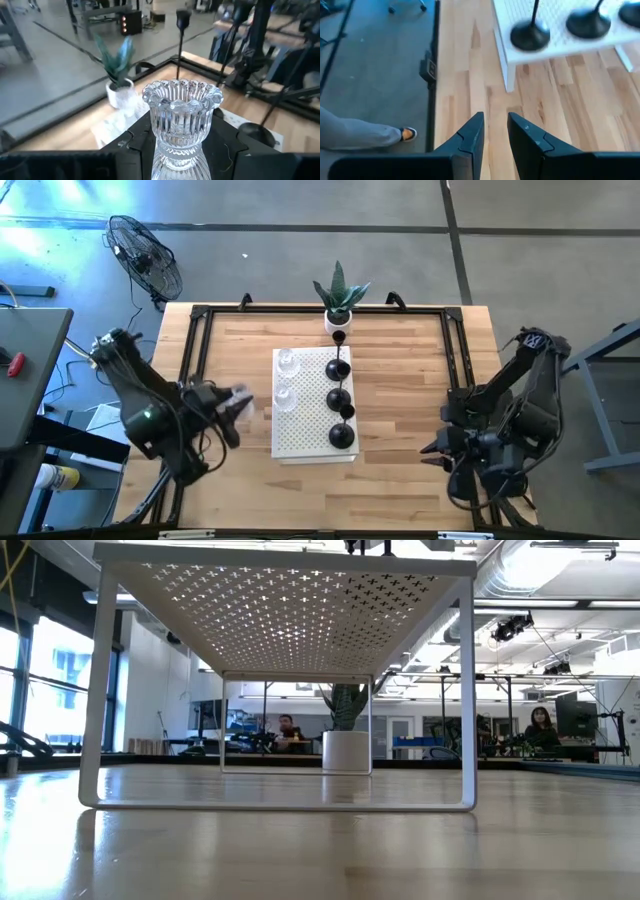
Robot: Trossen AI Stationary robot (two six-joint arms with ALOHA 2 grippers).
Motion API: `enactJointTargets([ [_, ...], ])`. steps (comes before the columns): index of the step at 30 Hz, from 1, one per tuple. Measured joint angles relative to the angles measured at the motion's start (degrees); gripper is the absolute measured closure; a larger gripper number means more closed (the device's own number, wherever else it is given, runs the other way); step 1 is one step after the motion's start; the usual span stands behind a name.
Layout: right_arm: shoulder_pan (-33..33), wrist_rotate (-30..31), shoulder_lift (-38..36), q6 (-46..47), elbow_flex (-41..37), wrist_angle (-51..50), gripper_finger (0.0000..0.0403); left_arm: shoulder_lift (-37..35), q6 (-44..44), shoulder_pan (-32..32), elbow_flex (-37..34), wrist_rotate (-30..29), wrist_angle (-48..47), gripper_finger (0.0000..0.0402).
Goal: Pick & Place candle stick holders
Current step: Put the transparent glass candle holder on the shelf aligned with the other transparent glass candle holders
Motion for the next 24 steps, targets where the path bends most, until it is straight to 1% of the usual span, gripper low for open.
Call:
enactJointTargets([
  [2, 0.2, -0.6, 0.0, 1.2, -2.6, 1.6, 0.0324, -1.9, -1.2, -1.3, -7.6, -1.4, 7.7, 0.0281],
  [5, 0.2, -1.4, 0.0, 2.0, -6.8, 6.3, 0.0324, -3.5, 1.0, -3.1, -16.3, -3.8, 20.7, 0.0281],
  [7, 0.2, -1.7, 0.0, 1.9, -9.0, 9.1, 0.0324, -3.4, 3.0, -3.4, -20.3, -3.8, 28.1, 0.0281],
  [10, 0.1, -1.1, -0.9, 0.9, -11.8, 14.4, 0.0324, -3.2, 7.6, -3.2, -24.0, -1.0, 37.5, 0.0281],
  [13, -0.8, -0.7, -3.2, -0.4, -13.9, 18.3, 0.0324, -3.2, 17.7, -3.2, -25.6, 1.1, 48.3, 0.0281],
  [16, -2.0, -0.9, -5.6, -0.9, -16.1, 20.6, 0.0324, -3.2, 32.4, -3.3, -25.6, 3.0, 59.8, 0.0281],
  [19, -3.3, -1.0, -7.2, -2.0, -17.1, 22.3, 0.0324, -3.2, 48.0, -3.2, -25.6, 6.9, 70.1, 0.0281],
  [21, -4.1, -1.2, -8.0, -3.3, -17.4, 23.9, 0.0324, -3.2, 55.1, -3.2, -25.6, 9.7, 75.5, 0.0281],
  [24, -5.2, -1.4, -8.3, -6.0, -17.5, 26.3, 0.0324, -3.2, 61.5, -2.5, -25.9, 11.7, 79.7, 0.0281],
])
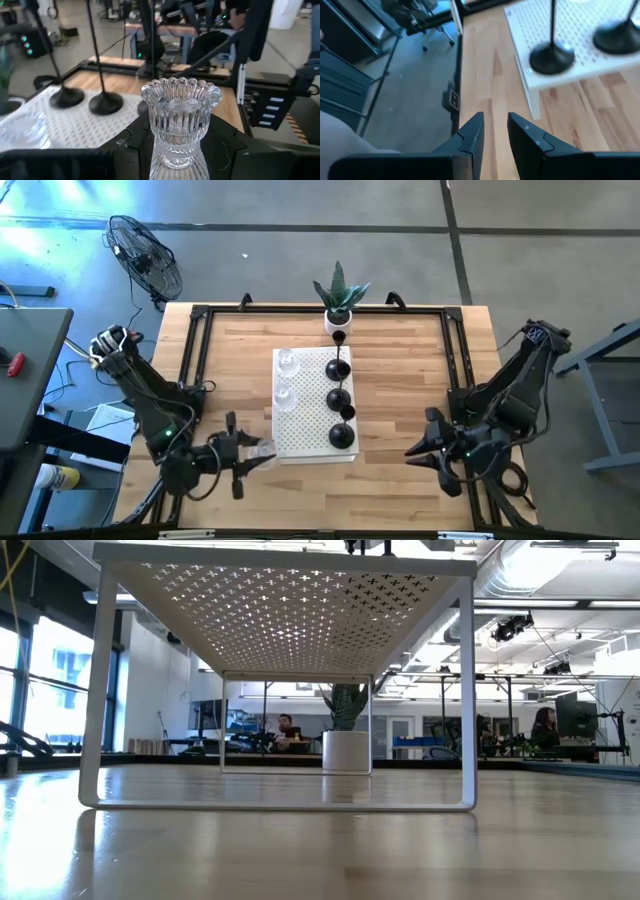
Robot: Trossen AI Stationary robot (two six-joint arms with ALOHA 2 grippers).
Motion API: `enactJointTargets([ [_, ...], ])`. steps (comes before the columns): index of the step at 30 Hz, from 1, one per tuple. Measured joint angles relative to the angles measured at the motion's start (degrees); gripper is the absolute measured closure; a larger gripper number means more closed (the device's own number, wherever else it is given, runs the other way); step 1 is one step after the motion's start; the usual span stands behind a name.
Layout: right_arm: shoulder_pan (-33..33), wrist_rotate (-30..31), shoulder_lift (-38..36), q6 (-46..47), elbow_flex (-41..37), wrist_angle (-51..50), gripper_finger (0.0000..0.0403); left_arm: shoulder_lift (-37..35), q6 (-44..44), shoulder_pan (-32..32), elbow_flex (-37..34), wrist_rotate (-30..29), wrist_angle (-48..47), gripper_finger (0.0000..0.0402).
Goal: Pick & Place candle stick holders
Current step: Put the transparent glass candle holder on the shelf aligned with the other transparent glass candle holders
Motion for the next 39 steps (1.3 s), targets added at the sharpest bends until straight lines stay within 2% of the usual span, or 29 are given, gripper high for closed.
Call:
enactJointTargets([
  [4, -1.0, -1.1, 0.0, -4.1, 0.0, 4.5, 0.0324, -0.5, 3.5, 3.7, -5.0, 4.7, 8.3, 0.0281],
  [7, -1.7, -3.2, 0.0, -5.7, 0.0, 6.8, 0.0324, -0.5, 7.2, 7.7, -10.5, 13.0, 21.3, 0.0281],
  [10, -1.9, -4.3, 0.0, -6.2, 0.0, 8.1, 0.0324, -0.5, 13.4, 10.1, -15.7, 18.0, 35.0, 0.0281],
  [13, -1.9, -4.4, 0.0, -6.2, 0.0, 9.0, 0.0324, -0.6, 19.1, 11.7, -18.9, 23.0, 43.1, 0.0281],
  [17, -1.8, -4.4, 0.0, -4.9, 0.0, 9.0, 0.0324, -0.6, 21.2, 13.7, -22.0, 28.7, 46.0, 0.0281],
  [28, -1.8, -3.3, 0.0, -1.1, 0.0, 9.3, 0.0324, -0.5, 19.7, 21.8, -29.0, 40.8, 51.0, 0.0281],
  [39, -2.8, -1.3, 0.0, -0.8, 0.0, 9.7, 0.0324, -0.6, 18.3, 26.8, -30.8, 50.8, 52.6, 0.0281],
])
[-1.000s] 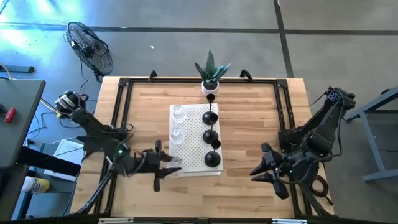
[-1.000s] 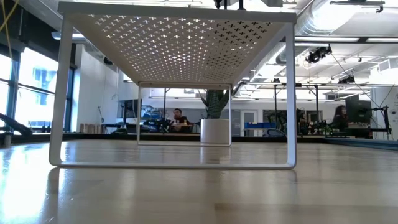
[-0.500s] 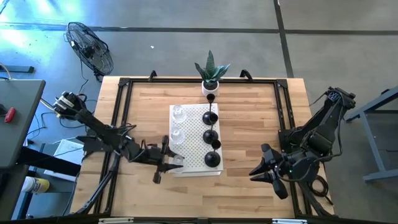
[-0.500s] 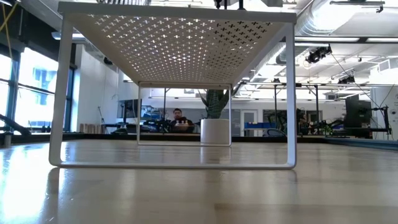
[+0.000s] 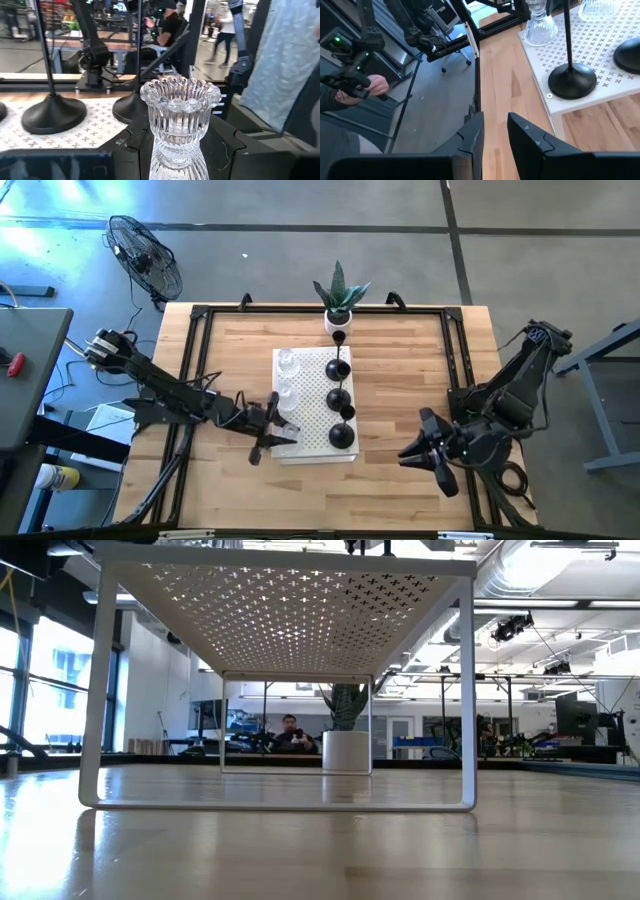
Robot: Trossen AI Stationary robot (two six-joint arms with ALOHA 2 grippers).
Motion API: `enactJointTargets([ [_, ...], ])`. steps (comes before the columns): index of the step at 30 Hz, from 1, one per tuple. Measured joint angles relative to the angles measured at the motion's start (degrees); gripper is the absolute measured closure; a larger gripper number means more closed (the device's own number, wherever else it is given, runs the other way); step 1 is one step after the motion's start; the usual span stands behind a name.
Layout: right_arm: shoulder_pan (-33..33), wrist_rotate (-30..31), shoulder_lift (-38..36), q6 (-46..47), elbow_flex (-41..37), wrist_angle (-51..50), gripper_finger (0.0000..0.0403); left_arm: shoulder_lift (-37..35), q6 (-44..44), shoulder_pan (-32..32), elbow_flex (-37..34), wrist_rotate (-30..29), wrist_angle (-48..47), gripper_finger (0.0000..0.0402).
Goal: Pick & Place candle stick holders
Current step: Put the transparent glass candle holder on the shelf aligned with the other transparent glass candle holders
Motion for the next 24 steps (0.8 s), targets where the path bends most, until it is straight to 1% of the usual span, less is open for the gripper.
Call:
enactJointTargets([
  [2, -0.5, -0.1, 0.0, 0.0, 0.0, 0.1, 0.0324, 0.0, 0.0, -0.1, 0.0, 0.9, -0.1, 0.0281],
  [8, -1.8, -0.5, 0.0, -0.4, 0.0, 0.1, 0.0324, 0.0, -0.6, -0.2, 0.0, 0.7, -0.1, 0.0281],
  [10, -2.2, -0.8, 0.0, -0.4, 0.0, 0.1, 0.0324, 0.0, -1.1, -0.2, 0.0, 0.2, 0.1, 0.0259],
  [12, -2.4, -0.9, 0.0, -0.4, 0.0, 0.1, 0.0324, 0.0, -1.2, -0.3, 0.0, -1.3, 0.1, 0.0219],
  [14, -2.4, -0.9, 0.0, -0.4, 0.0, 0.1, 0.0324, 0.0, -1.1, -0.2, 0.0, -2.7, 0.1, 0.0189],
  [16, -2.4, -0.9, 0.0, -0.4, 0.0, 0.1, 0.0324, 0.0, -0.9, -0.2, 0.0, -3.1, 0.1, 0.0173],
  [19, -2.4, -0.9, 0.0, -0.2, 0.0, 0.1, 0.0324, 0.0, -0.9, -0.2, 0.0, -2.8, 0.2, 0.0168],
  [24, -2.4, -1.1, 0.0, -0.4, 0.0, 0.1, 0.0324, -0.6, -2.0, -0.2, 0.0, -0.4, 0.4, 0.0177],
])
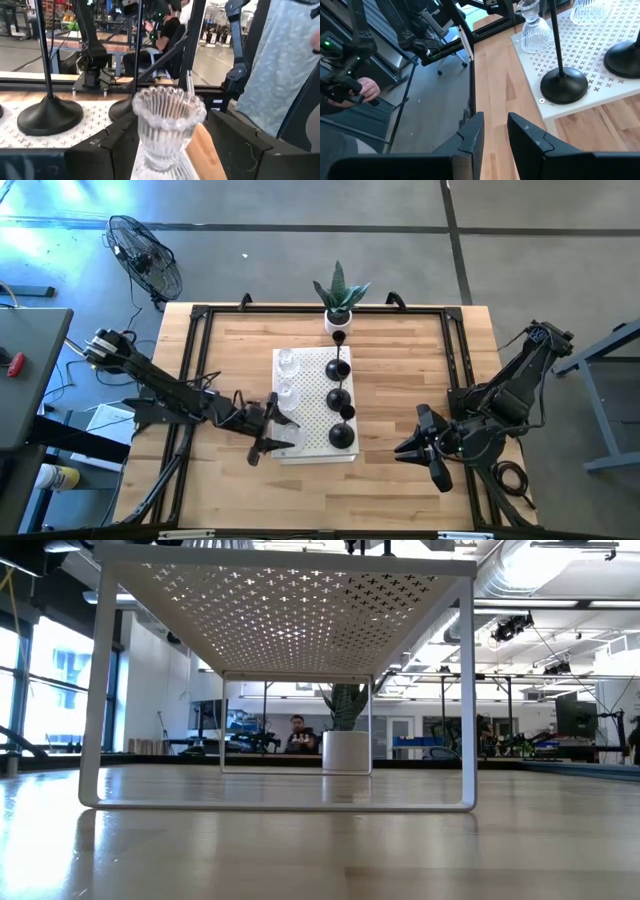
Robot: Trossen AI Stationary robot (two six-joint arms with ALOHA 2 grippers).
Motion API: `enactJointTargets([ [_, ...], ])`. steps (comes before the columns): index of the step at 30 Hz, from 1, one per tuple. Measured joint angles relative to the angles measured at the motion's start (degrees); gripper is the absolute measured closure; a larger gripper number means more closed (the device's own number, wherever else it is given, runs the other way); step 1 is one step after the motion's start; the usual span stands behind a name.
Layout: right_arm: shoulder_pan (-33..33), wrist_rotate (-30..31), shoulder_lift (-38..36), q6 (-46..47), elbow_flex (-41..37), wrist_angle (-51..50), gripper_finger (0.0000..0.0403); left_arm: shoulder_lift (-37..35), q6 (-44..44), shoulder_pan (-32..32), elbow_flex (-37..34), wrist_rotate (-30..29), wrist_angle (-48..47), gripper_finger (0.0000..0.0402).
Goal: Pick & Place candle stick holders
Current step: Put the transparent glass candle holder on the shelf aligned with the other transparent glass candle holders
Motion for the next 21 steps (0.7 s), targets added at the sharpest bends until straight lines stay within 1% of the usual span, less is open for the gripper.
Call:
enactJointTargets([
  [7, 0.0, 0.0, 0.0, -0.2, 0.0, 0.0, 0.0324, -3.0, 0.0, -0.1, 0.0, 0.3, -1.3, 0.0192],
  [15, 0.0, -0.7, 0.0, -0.7, 0.0, 0.0, 0.0324, -6.6, -0.3, -0.1, 0.0, 0.4, -4.5, 0.0197],
  [21, 0.0, -1.7, 0.0, -0.8, 0.0, 0.0, 0.0324, -6.8, -2.1, -0.1, 0.0, 1.7, -4.1, 0.0197],
])
